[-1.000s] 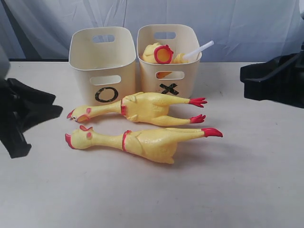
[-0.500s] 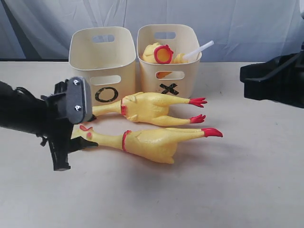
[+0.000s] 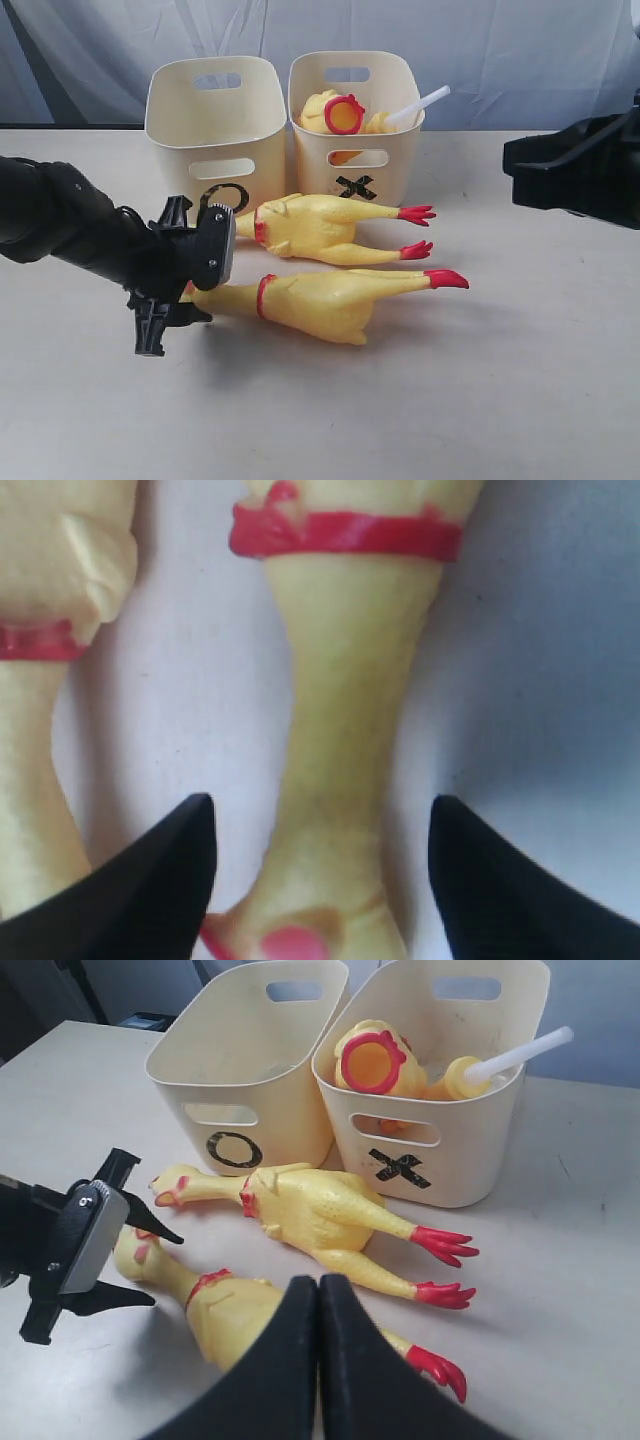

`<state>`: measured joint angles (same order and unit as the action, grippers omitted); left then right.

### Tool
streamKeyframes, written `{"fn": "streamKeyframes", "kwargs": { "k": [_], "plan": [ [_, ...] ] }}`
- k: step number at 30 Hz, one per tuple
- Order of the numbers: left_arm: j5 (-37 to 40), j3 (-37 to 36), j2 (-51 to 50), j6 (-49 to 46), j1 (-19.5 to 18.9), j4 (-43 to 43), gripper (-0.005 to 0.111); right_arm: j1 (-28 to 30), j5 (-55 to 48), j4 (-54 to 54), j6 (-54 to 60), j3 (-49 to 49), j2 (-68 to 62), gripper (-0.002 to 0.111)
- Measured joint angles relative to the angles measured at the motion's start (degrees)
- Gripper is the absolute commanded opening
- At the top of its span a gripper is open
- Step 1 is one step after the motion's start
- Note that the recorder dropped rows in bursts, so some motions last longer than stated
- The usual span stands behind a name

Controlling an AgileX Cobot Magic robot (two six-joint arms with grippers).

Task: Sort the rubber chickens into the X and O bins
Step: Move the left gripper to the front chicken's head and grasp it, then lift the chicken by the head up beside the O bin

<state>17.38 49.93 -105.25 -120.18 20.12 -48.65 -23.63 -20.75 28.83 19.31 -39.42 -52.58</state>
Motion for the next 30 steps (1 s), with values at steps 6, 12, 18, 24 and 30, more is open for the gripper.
{"fn": "streamKeyframes", "kwargs": {
  "k": [6, 12, 18, 24, 30],
  "plan": [
    [-1.92, 0.82, -2.15, 0.00, 0.09, 0.57, 0.058, 0.00, 0.00, 0.00, 0.00, 0.00, 0.00, -0.001],
    [-1.99, 1.24, -3.19, 0.00, 0.09, 0.57, 0.015, 0.00, 0.00, 0.10, 0.00, 0.00, 0.00, -0.001],
    [-1.09, 1.24, -3.19, 0.00, 0.09, 0.57, 0.000, 0.00, 0.00, 0.10, 0.00, 0.00, 0.00, -0.001],
    [1.75, 1.28, -2.74, 0.00, 0.09, 0.97, 0.000, 0.00, 0.00, 0.10, 0.00, 0.00, 0.00, -0.001],
    [10.04, 1.06, 0.34, 0.00, 0.09, 2.58, 0.000, 0.00, 0.00, 0.10, 0.00, 0.00, 0.00, -0.001]
  ]
}}
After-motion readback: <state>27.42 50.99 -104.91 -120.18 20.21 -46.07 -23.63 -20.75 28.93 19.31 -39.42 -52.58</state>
